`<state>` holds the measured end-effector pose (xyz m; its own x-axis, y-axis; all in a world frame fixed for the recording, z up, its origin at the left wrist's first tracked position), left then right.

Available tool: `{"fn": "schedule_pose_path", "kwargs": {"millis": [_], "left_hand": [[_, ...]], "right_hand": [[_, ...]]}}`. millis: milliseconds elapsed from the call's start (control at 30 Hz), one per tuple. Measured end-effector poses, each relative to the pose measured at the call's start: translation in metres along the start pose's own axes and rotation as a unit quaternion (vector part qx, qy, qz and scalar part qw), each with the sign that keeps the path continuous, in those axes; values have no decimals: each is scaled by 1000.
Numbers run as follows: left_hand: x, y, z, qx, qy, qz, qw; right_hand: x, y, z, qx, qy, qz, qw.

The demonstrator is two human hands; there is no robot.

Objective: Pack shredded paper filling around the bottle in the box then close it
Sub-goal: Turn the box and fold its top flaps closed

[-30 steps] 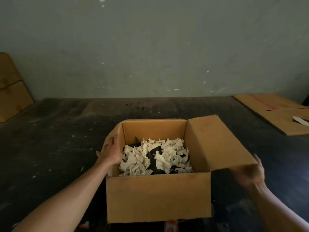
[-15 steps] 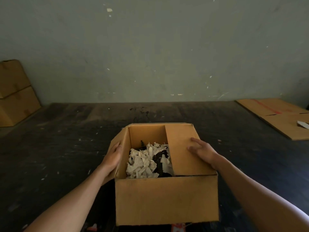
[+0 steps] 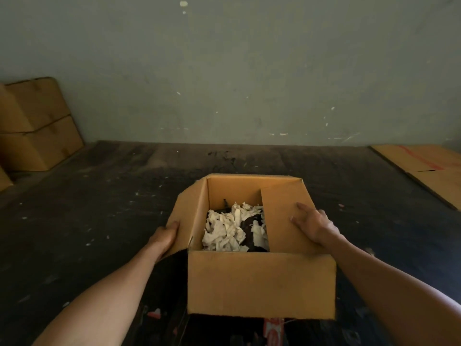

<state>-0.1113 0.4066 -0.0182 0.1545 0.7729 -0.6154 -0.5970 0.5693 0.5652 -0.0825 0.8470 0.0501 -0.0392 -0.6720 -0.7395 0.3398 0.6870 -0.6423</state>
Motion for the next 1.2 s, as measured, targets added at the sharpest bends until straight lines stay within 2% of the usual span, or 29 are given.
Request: {"fn": "schedule_pose_path", "kwargs": {"millis": [167,333,400,467,500,567,633,700,800,900,967,1067,1200], "left_hand": [[-54,25,50,17,144,-139,980],[-92,86,115,87,293,-296,905],[-89,116,143,144,310,-316,885],[-67,142,168,223,266,-295,891],[-50,153,180,266,216,-274,898],[-9,165,204,333,99,-285,893],[33,160,210,334,-7,-350,875],[62,142,198,294,-68,-419,856],[90,115,168,258,-70,-504,821],[99,102,147,260,-55,-476,838],[96,99,144,272,-39,-459,845],[88,97,144,290,-11,-443,848],[81,92,142,314,24,-408,857]], "right_hand": [[-1,1,4,-20,2,6,1000],[-7,-1,9,-85,2,-28,996],[-7,-2,14,-105,-5,-32,994],[-6,-1,21,-132,-17,-27,991],[-7,0,25,-145,-23,-24,989],[-9,4,30,-163,-39,-17,986],[-10,10,35,-179,-65,7,982],[-13,16,40,-200,-89,39,975],[-25,26,53,-235,-99,47,966],[-34,39,68,-270,-111,0,956],[-34,50,76,-300,-132,61,943],[-22,67,84,-302,-163,193,919],[-19,75,88,-335,-93,255,902]]}}
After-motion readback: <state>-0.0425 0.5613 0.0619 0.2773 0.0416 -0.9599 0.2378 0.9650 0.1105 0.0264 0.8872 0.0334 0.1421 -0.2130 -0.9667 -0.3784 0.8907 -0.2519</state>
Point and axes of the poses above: each hand's wrist, its own z-axis away from the middle knuckle, its own x-axis out of the palm, y = z × x, the point moved 6 cm from there along -z, towards the middle knuckle, and after that the axes turned 13 degrees about -z, right-handed, at the moved point
